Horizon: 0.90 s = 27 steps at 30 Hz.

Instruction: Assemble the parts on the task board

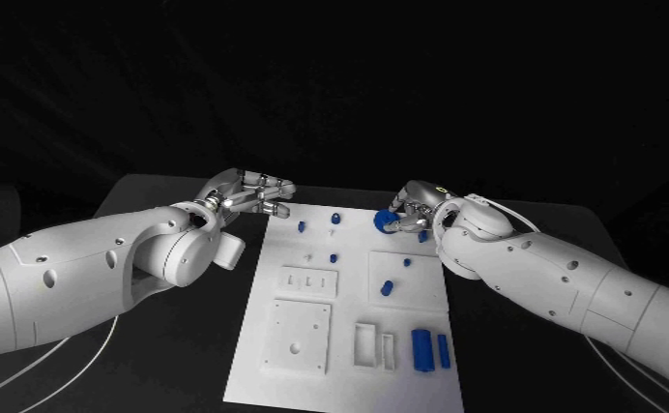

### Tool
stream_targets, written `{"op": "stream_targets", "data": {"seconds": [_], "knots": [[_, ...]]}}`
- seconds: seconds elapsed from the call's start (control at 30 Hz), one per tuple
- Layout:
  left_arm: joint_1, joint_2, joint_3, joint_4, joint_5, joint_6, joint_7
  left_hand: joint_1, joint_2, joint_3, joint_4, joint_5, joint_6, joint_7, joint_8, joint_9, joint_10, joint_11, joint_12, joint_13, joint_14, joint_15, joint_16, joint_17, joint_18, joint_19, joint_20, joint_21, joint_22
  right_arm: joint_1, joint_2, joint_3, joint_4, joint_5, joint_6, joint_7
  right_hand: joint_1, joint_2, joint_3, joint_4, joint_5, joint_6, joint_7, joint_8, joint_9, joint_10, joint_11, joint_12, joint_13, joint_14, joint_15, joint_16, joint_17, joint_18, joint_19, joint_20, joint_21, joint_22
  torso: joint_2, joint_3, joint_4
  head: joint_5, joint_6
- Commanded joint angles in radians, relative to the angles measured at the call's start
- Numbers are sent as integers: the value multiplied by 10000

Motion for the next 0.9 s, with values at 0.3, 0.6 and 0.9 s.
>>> {"op": "stream_targets", "data": {"seconds": [0.3, 0.6, 0.9], "knots": [[10, 32, 8, 19, -29, 173, 41, -58, -67, 24, 8, -27, -41, 18, 37, 13, -60, -10, 11, 13, -49, -5, 39, -7, -71, -71, -24, 62, -11, 2, 172, -14, -75, -730, -87, -159, 99, 125, 285, -165, -22, 346, -35, -35, -3, 87, 28, 81, 901, 24, 29, 49, -16, -41, 589, 32, -15, 225, 6, -1, 7, -5, -4], [10, 35, 8, 6, -29, 186, 23, -58, -67, 24, 8, -27, -41, 18, 37, 13, -60, -10, 11, 13, -49, -5, 39, -7, -71, -71, -24, 62, -11, 0, 181, -60, -148, -979, -23, -233, -112, 449, 1800, -1573, 2057, 731, -85, -35, -3, 51, -15, 46, 898, 17, -4, -8, -70, -119, 585, -9, 44, 299, 6, 6, -8, 5, -13], [10, 29, 8, 2, -34, 193, -13, -58, -67, 24, 8, -27, -41, 18, 37, 13, -60, -10, 11, 13, -49, -5, 39, -7, -71, -71, -24, 62, -11, -2, 170, -113, -149, -1014, 20, -177, -364, 496, 1606, -1879, 1849, 706, -86, -35, -3, 45, -21, 14, 874, 18, 4, -37, -96, -122, 586, 1, 34, 350, 3, 11, -7, 4, -21]]}}
